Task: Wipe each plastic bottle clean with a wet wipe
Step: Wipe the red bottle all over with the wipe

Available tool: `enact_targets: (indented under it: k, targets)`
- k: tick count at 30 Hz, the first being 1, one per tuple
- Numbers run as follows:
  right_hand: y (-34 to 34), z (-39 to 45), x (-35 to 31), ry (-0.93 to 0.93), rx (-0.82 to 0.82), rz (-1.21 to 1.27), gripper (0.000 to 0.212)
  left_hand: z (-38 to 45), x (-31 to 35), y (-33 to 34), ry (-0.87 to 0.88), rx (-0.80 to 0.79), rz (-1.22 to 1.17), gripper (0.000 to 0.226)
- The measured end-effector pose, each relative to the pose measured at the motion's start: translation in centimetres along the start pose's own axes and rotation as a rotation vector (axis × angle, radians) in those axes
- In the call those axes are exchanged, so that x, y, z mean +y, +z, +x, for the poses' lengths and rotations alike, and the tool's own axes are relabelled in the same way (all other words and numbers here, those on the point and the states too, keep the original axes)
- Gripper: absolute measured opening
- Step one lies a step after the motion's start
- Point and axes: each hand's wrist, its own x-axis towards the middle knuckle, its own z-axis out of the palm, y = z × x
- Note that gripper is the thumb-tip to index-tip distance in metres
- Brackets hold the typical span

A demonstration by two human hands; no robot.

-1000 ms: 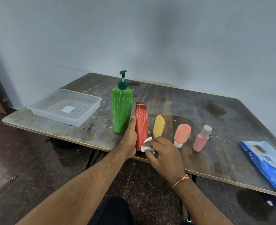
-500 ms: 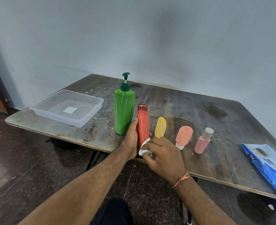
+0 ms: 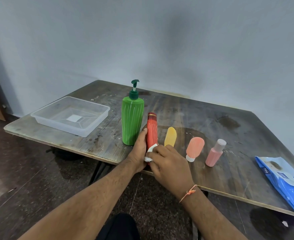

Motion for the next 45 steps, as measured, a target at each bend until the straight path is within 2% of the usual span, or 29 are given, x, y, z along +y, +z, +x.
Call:
enact_targets:
  k: [6, 9, 13, 17, 20, 25, 29, 32, 36, 41, 45]
  targets:
    - [-0.3, 0.0, 0.7, 0.044, 0.045, 0.047, 0.013, 0.1, 0.0, 0.2, 0.052, -0.035, -0.007, 0.060]
    - [0.2, -0.5, 0.6, 0.054, 0.037, 0.109, 0.019, 0.0, -0.1, 0.1, -0.001, -0.031, -0.014, 0.065]
    - [-0.1, -0.8, 1.1, 0.071, 0.004, 0.113, 0.014, -0.4, -0.2, -0.1, -0.007, -0.064, 0.035, 0.079]
    - [0.1, -0.7, 0.9, 0.162, 0.064, 0.149, 0.019, -0.4, -0.2, -0.1, -0.017, -0.067, 0.044, 0.082]
    - [0.1, -1.1, 0.9, 0.151, 0.035, 0.212, 0.019, -0.2, -0.4, -0.2, -0.022, -0.059, 0.042, 0.086]
    - [0.2, -0.7, 1.8, 0.259, 0.035, 0.189, 0.017, -0.4, -0.4, 0.1, -0.002, -0.012, 0.106, 0.084]
    - [0.2, -1.0, 1.0, 0.190, 0.070, 0.301, 0.021, -0.5, -0.3, 0.3, -0.033, -0.008, 0.072, 0.087]
    - [0.1, -0.9, 1.3, 0.201, 0.050, 0.261, 0.017, -0.6, -0.4, 0.3, -0.021, 0.013, 0.102, 0.091]
    - [0.3, 0.1, 1.3, 0.261, 0.092, 0.246, 0.016, -0.7, -0.3, 0.6, -0.001, 0.040, 0.138, 0.083]
    - [-0.1, 0.1, 1.0, 0.163, 0.048, 0.278, 0.011, -1.0, -0.1, 0.6, -0.015, 0.042, 0.136, 0.087]
    - [0.0, 0.9, 2.0, 0.250, 0.087, 0.246, 0.009, -1.2, 0.0, 0.8, -0.004, 0.050, 0.177, 0.078]
